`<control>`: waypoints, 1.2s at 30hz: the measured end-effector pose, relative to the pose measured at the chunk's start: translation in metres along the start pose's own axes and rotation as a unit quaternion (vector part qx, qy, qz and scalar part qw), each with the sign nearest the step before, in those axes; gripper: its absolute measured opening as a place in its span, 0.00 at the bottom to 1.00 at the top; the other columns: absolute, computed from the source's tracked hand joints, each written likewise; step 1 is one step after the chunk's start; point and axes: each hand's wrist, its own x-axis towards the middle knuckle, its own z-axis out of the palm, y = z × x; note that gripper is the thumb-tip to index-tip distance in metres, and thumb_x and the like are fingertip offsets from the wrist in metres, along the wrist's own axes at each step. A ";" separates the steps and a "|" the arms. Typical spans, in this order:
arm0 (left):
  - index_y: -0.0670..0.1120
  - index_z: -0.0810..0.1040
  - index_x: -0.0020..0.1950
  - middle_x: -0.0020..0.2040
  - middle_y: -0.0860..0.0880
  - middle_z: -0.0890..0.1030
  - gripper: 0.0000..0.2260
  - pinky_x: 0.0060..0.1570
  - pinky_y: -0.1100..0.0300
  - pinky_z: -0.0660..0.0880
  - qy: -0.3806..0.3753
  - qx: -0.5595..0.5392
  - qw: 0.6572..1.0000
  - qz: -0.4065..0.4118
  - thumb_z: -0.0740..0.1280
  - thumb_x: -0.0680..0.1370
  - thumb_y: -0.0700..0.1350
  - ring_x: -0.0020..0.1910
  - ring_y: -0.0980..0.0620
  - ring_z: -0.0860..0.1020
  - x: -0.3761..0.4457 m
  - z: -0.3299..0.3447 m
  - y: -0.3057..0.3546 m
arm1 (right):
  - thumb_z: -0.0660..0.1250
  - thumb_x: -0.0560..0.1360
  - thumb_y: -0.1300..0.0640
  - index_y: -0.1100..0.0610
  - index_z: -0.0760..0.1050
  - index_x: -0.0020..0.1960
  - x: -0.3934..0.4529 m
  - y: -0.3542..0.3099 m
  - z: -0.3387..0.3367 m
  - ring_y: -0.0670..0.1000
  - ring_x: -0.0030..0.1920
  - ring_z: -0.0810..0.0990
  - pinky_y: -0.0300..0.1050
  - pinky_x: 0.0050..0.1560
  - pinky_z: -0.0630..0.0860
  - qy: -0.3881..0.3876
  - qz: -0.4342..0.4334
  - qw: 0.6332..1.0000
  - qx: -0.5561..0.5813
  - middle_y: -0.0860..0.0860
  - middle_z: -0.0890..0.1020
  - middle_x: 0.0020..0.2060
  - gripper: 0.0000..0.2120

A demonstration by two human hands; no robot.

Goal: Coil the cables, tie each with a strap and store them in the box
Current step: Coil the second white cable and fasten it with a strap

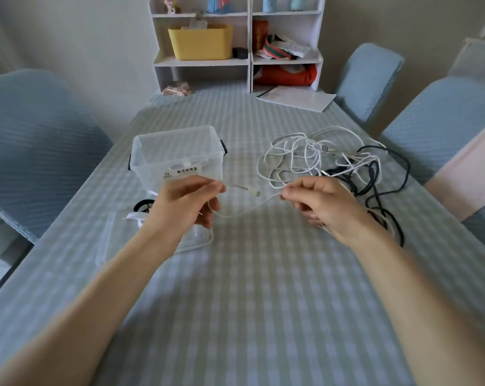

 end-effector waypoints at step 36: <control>0.40 0.80 0.46 0.36 0.44 0.82 0.12 0.37 0.56 0.80 -0.068 -0.116 0.985 -0.110 0.65 0.81 0.47 0.34 0.47 0.81 -0.027 0.039 -0.008 | 0.73 0.76 0.55 0.54 0.85 0.44 -0.018 0.008 0.036 0.43 0.27 0.70 0.34 0.29 0.67 -0.015 -0.069 0.997 -0.024 0.47 0.82 0.33 0.04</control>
